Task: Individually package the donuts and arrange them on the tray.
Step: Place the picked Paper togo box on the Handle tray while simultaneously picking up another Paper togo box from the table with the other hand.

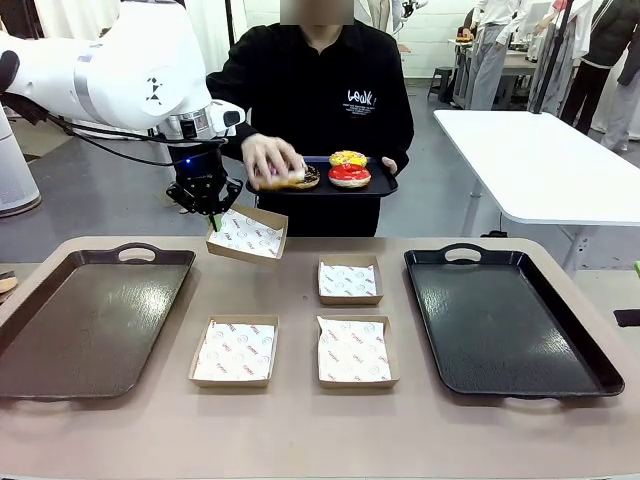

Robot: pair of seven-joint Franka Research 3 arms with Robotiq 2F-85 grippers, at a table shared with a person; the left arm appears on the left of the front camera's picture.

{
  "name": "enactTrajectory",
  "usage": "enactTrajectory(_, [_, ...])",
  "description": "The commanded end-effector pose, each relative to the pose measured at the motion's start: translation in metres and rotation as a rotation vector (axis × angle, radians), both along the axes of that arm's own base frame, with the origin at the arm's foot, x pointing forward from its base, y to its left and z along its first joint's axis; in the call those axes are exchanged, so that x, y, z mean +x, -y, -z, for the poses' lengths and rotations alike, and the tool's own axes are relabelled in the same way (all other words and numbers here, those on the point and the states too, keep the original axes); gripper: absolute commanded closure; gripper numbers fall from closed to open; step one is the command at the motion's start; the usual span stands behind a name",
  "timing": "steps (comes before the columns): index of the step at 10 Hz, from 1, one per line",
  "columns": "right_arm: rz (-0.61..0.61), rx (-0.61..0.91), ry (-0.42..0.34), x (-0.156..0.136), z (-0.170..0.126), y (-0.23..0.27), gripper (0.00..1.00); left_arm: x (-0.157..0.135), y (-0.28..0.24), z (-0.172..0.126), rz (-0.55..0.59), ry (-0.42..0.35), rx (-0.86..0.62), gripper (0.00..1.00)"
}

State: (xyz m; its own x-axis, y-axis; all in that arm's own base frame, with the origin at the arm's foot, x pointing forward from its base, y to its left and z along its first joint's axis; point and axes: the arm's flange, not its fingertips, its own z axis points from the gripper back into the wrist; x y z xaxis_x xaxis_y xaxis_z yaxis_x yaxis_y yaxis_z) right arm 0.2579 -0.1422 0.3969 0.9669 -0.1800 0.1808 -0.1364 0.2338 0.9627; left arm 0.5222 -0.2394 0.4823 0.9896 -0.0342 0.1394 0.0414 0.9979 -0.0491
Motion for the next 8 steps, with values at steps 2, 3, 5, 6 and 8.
enactTrajectory(2, [0.001, 0.018, 0.014, 0.0019, -0.0001, -0.0001, 0.0, 0.0001, -0.0006, -0.0003, 0.0, 0.001, 0.0, 1.0])
enactTrajectory(3, [0.001, 0.018, 0.014, 0.0019, -0.0001, -0.0001, 0.0, 0.0001, -0.0006, -0.0003, 0.0, 0.001, 0.0, 1.0])
enactTrajectory(5, [0.001, 0.018, 0.014, 0.0019, -0.0001, -0.0001, 0.0, 0.0001, -0.0006, -0.0003, 0.0, 0.001, 0.0, 1.0])
enactTrajectory(6, [0.001, 0.018, 0.014, 0.0019, -0.0001, -0.0001, 0.0, 0.0001, -0.0006, -0.0003, 0.0, 0.001, 0.0, 1.0])
enactTrajectory(8, [0.001, 0.018, 0.014, 0.0019, -0.0001, -0.0001, 0.0, 0.0001, -0.0006, -0.0003, 0.0, 0.001, 0.0, 1.0])
